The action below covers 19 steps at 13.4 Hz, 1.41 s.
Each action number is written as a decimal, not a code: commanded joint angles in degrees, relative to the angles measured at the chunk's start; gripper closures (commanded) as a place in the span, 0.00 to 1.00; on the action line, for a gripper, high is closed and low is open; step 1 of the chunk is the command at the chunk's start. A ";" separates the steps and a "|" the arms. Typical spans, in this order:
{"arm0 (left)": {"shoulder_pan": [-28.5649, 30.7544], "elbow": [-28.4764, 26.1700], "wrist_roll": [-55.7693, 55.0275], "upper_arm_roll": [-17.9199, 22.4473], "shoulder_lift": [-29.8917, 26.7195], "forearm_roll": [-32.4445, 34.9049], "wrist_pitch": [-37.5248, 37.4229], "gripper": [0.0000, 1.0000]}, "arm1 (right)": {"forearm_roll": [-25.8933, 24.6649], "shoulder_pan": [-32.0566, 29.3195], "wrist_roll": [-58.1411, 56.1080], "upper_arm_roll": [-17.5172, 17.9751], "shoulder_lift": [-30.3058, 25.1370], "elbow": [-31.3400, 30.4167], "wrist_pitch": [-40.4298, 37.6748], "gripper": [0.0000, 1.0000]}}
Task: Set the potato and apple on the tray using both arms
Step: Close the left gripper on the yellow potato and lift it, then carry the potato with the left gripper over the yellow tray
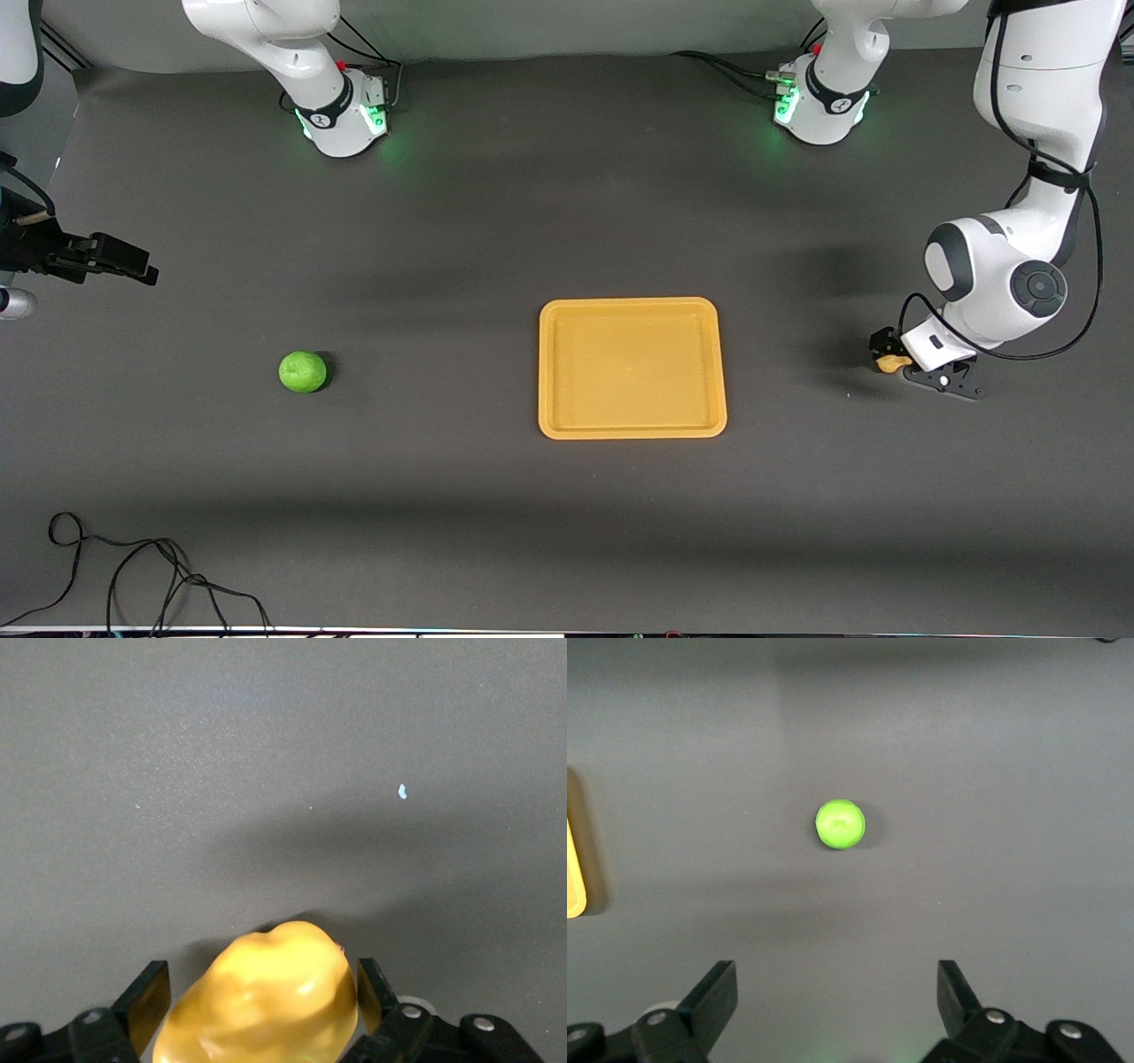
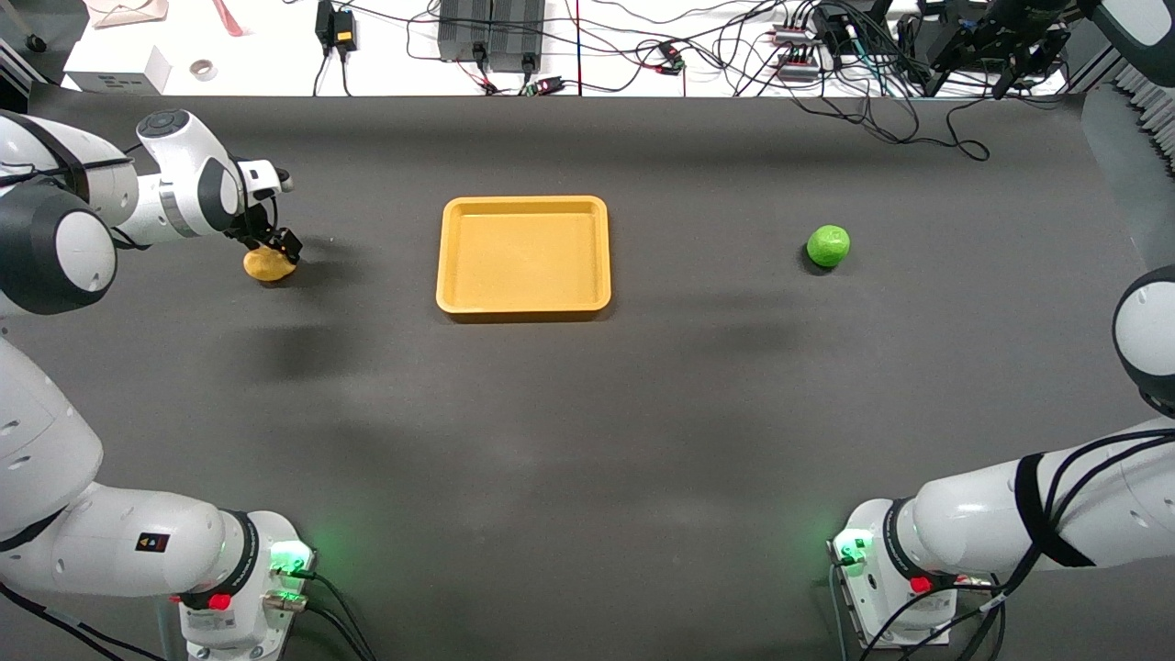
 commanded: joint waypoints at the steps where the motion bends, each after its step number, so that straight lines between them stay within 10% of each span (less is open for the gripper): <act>1: -0.11 -1.62 1.73 0.17 -1.16 -0.86 1.39 0.24 | 0.58 0.45 -0.82 -0.57 -0.05 0.01 -0.20 0.00; 6: -0.11 -1.62 1.64 0.17 -1.16 -0.86 1.56 0.52 | 0.58 0.45 -0.82 -0.57 -0.05 0.01 -0.20 0.00; 12: -1.07 0.57 -3.96 0.09 -1.25 -0.95 -0.97 0.64 | 0.58 0.45 -0.82 -0.57 0.04 0.01 -0.20 0.00; 19: -10.12 16.19 -25.57 -0.27 -4.50 0.19 -26.69 0.64 | 0.58 0.45 -0.82 -0.57 0.13 0.01 -0.11 0.00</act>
